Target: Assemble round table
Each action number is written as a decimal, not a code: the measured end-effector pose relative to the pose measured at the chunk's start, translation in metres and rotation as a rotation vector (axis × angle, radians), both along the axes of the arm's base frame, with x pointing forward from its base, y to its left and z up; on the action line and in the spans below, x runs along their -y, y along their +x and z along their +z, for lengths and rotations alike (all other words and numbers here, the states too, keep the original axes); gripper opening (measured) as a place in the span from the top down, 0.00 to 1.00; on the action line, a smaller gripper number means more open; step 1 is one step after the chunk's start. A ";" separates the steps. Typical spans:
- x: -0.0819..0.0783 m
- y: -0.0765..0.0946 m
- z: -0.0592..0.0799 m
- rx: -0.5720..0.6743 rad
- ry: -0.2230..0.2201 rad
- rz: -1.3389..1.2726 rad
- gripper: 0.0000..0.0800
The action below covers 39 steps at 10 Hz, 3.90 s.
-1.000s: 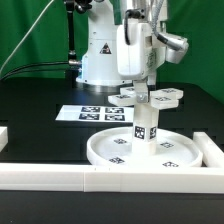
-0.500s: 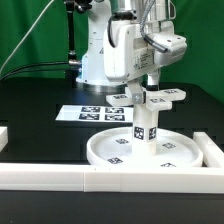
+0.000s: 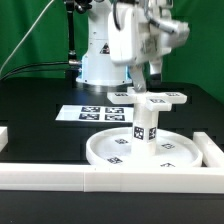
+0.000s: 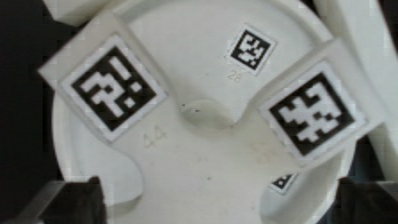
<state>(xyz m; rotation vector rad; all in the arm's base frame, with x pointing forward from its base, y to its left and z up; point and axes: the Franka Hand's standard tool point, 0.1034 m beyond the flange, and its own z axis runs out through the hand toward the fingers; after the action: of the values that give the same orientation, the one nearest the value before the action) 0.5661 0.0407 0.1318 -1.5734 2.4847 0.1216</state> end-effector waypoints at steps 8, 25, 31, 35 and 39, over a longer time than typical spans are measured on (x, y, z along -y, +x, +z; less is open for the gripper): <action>-0.009 -0.005 -0.015 0.019 -0.086 0.763 0.19; -0.010 0.003 -0.014 0.184 -0.232 2.327 0.19; -0.003 0.007 -0.012 0.218 -0.269 2.814 0.19; 0.008 -0.004 -0.021 0.229 -0.236 2.966 0.19; 0.006 -0.006 -0.026 0.222 -0.226 2.946 0.19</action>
Offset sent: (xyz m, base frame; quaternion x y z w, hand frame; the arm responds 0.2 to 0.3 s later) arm 0.0000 0.0000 0.0000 0.0000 0.0000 -0.1296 0.9916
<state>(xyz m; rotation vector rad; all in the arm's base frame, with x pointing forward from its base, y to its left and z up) 0.5605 0.0344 0.1055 -2.8128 -1.4417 -0.0057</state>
